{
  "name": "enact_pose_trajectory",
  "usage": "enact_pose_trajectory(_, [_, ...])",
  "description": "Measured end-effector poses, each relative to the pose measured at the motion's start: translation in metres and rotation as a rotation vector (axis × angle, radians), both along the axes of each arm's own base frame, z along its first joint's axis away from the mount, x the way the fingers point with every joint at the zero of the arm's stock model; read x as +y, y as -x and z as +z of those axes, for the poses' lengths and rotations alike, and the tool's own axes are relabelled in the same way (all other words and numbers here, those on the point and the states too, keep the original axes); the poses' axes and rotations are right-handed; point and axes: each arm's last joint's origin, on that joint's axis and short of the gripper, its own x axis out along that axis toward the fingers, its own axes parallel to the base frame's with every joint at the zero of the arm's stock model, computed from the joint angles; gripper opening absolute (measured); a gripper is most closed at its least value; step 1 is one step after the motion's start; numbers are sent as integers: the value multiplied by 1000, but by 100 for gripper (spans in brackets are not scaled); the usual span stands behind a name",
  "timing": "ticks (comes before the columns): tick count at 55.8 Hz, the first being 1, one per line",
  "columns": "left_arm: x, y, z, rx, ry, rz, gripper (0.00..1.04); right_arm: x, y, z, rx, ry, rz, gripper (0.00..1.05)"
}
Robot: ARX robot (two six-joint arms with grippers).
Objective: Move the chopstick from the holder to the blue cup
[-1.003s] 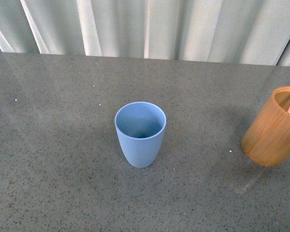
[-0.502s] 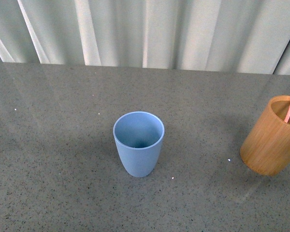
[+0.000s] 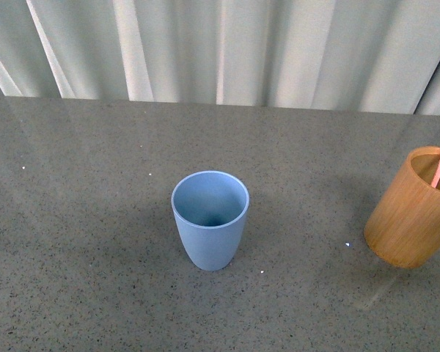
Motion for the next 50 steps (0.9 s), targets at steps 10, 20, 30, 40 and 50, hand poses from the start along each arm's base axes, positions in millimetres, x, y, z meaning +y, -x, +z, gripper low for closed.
enact_pose_trajectory(10, [0,8,2,-8,0,0,4,0,0,0,0,0,0,95])
enact_pose_trajectory(20, [0,14,3,-10,0,0,4,0,0,0,0,0,0,95])
enact_pose_trajectory(30, [0,20,3,-11,0,0,4,0,0,0,0,0,0,95])
enact_pose_trajectory(40, [0,23,3,-12,0,0,4,0,0,0,0,0,0,95])
enact_pose_trajectory(50, [0,27,3,-11,0,0,4,0,0,0,0,0,0,95])
